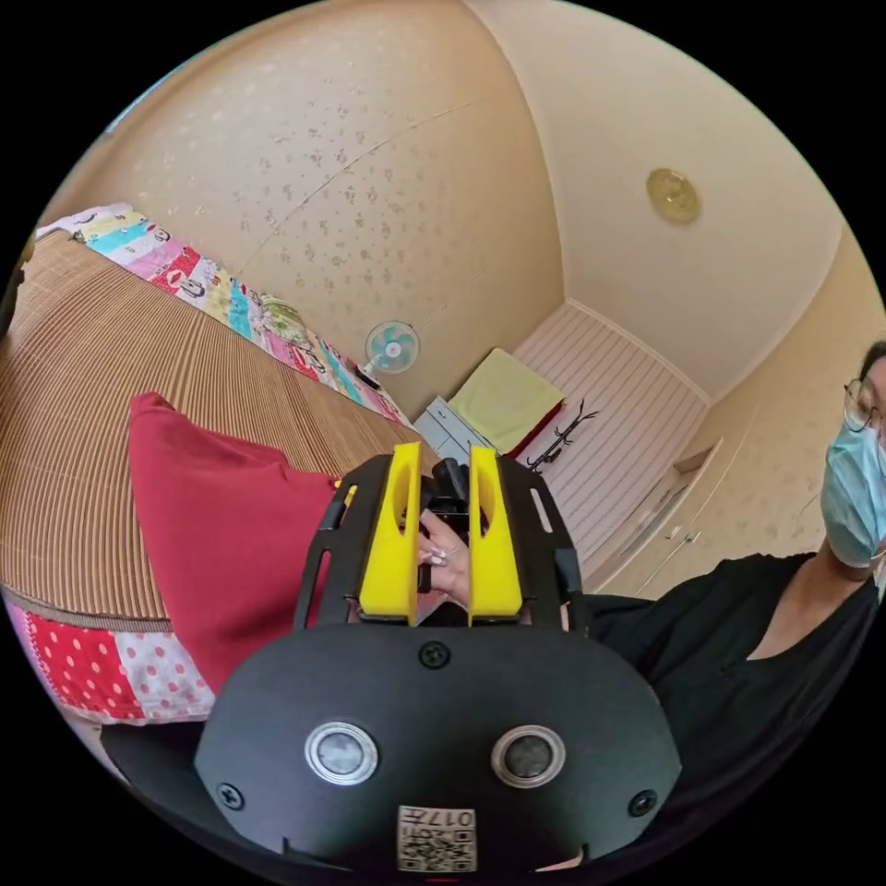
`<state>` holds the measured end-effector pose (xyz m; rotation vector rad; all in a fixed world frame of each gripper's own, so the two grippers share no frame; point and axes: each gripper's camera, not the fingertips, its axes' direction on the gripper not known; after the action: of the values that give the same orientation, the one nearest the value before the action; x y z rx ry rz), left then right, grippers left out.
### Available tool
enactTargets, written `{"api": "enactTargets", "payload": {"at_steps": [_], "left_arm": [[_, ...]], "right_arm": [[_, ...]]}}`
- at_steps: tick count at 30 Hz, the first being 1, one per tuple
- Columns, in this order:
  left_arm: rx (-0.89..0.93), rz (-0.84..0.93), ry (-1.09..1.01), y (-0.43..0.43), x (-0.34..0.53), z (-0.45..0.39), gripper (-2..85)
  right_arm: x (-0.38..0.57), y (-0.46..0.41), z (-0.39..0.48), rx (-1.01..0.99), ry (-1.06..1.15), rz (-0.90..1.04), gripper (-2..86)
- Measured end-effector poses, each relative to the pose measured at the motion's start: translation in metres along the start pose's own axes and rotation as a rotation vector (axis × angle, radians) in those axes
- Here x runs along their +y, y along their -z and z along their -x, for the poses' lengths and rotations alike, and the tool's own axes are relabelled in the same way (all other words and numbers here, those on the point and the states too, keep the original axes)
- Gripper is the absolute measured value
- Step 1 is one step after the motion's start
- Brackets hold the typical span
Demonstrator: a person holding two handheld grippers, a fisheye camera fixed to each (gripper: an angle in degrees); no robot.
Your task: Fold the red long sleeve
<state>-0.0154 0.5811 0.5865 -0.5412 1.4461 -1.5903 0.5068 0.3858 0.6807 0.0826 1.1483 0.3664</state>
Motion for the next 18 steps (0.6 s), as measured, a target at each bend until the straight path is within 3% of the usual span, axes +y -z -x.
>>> {"api": "enactTargets", "payload": {"at_steps": [4,9,14,18], "left_arm": [[-0.222,0.044,0.164,0.036,-0.01,0.036,11.6],[-0.13,-0.06,0.31,0.088,-0.005,0.092,16.1],[0.022,-0.094,0.386,0.115,0.011,0.133,18.5],[0.002,-0.109,0.509,0.136,0.042,0.163,10.7]], "right_arm": [[0.012,-0.017,0.066,-0.024,0.258,0.02,2.9],[0.073,-0.061,0.147,0.016,0.611,0.186,1.9],[0.108,-0.091,0.155,0.117,0.691,0.282,1.6],[0.119,-0.09,0.148,0.056,0.651,0.257,1.4]]}}
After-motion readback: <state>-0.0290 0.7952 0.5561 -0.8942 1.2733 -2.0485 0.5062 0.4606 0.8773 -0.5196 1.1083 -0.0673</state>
